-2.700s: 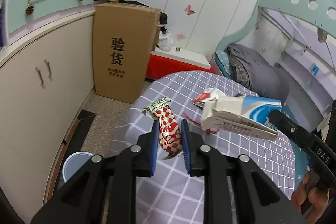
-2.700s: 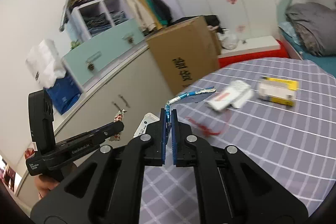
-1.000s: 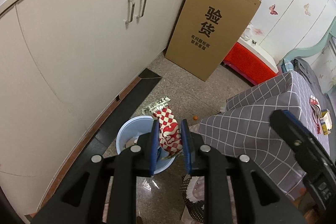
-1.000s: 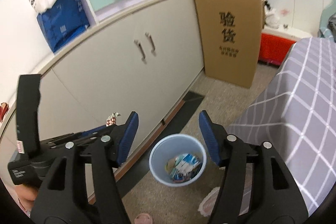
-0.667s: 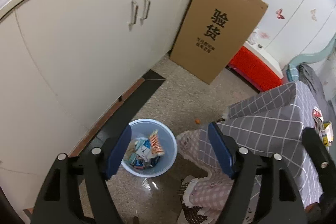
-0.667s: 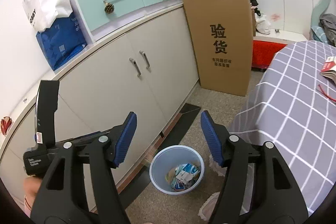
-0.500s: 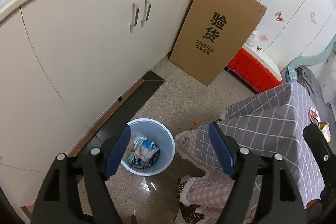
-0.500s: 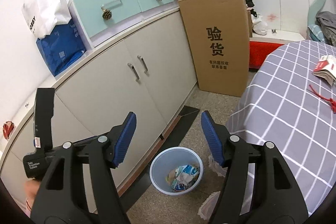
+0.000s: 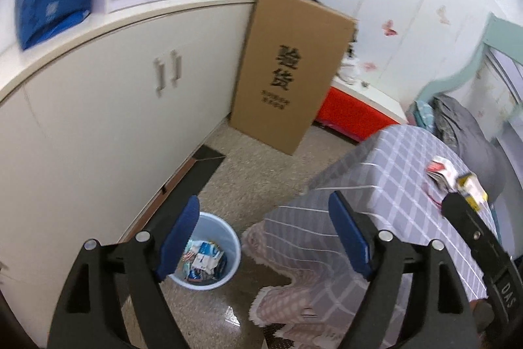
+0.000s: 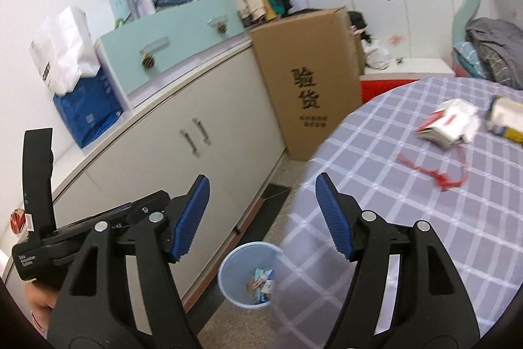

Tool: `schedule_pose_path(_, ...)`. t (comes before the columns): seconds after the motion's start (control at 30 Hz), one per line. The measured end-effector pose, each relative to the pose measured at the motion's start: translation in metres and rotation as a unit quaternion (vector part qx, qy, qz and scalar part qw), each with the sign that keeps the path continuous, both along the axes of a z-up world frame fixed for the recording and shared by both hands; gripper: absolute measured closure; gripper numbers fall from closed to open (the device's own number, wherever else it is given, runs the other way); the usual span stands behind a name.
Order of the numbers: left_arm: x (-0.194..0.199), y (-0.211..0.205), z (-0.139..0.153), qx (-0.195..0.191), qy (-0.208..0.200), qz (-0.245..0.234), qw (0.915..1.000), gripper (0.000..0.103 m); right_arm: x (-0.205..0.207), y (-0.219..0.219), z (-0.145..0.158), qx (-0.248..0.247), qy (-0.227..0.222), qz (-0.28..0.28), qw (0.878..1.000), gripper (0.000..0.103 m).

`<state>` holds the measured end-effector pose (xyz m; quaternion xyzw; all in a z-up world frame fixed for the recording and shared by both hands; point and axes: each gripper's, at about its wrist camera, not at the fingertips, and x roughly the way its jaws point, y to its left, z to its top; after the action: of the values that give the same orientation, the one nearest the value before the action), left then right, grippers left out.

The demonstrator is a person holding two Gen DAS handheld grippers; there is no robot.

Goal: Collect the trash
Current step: 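Swing both open tools back toward the boxes on the table, then grasp the white-red box with the left tool while the right tool grasps the yellow box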

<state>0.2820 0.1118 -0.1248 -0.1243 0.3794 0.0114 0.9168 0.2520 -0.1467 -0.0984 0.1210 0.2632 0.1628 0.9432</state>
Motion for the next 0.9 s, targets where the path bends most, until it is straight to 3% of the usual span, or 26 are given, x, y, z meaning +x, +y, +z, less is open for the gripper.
schedule_pose_path(0.27,0.012,-0.105,0.008,0.029,-0.013,-0.087,0.9957,0.024,-0.007,-0.105,0.006,0.001,-0.007,-0.080,0.997,0.034)
schedule_pose_path(0.47,0.034,-0.180,0.005,0.058,-0.016,-0.148,0.9872,0.024,-0.006,-0.192,0.001,-0.002,0.001,-0.154,0.988,0.031)
schedule_pose_path(0.67,0.063,-0.247,0.000,0.093,-0.015,-0.205,0.9742,0.023,0.009,-0.254,-0.010,-0.007,0.028,-0.208,0.978,0.025)
schedule_pose_path(0.9,0.099,-0.305,-0.011,0.136,-0.019,-0.259,0.9560,0.020,0.042,-0.282,-0.031,-0.025,0.076,-0.203,0.976,0.020)
